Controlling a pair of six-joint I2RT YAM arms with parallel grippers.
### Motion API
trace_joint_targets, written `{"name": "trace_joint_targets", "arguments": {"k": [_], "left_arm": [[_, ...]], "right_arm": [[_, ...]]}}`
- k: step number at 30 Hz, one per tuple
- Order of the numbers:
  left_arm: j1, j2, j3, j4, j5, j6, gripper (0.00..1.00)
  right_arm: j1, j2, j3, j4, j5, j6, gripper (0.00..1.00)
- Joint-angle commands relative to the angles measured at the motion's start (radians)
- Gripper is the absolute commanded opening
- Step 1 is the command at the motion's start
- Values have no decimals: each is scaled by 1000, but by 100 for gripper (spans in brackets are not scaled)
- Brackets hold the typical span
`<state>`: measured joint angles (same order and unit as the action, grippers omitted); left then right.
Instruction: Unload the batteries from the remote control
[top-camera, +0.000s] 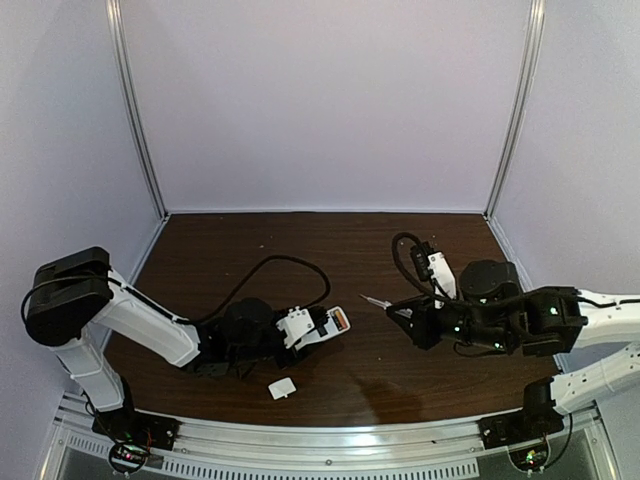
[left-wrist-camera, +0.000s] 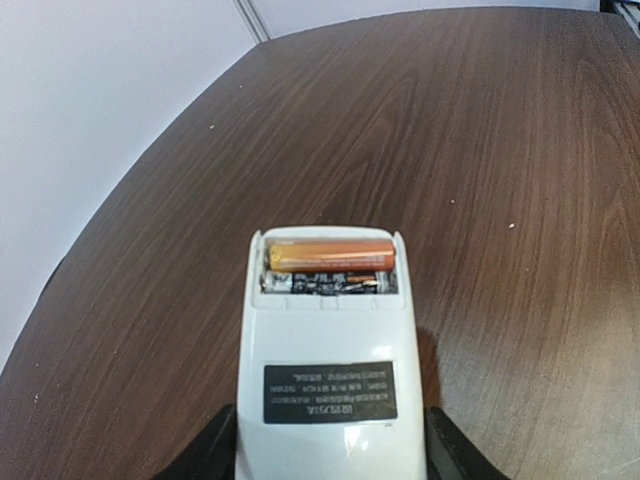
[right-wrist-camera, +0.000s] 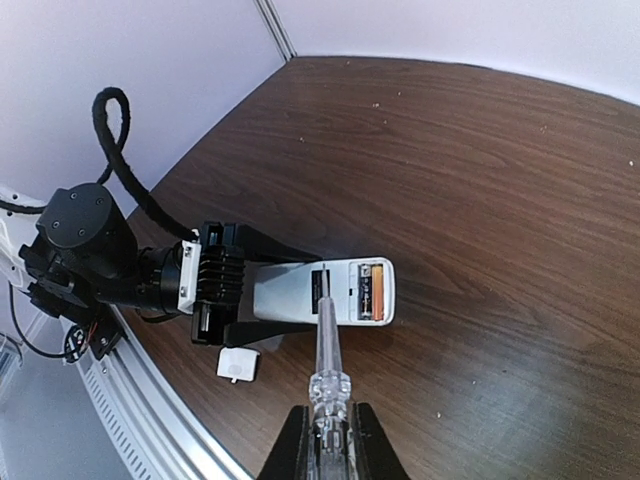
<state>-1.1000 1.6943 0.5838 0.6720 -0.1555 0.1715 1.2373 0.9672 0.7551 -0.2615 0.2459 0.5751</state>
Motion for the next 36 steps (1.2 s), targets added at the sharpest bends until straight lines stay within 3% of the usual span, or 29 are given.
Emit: {"name": "trace_joint_targets", "arguments": {"k": [1, 7, 18, 36], "left_arm": [[-4, 18, 3, 98, 43, 84, 0], [-4, 25, -16, 154, 123, 132, 0], [-4, 82, -50, 282, 86, 141, 0], [5, 142, 28, 267, 146, 196, 0]], "right_arm": [[-23, 31, 57, -129, -114, 91, 0], [-66, 92, 126, -211, -185, 138, 0], [-103, 191, 184, -260, -232, 196, 0], [-113, 278, 257, -317, -201, 288, 0]]}}
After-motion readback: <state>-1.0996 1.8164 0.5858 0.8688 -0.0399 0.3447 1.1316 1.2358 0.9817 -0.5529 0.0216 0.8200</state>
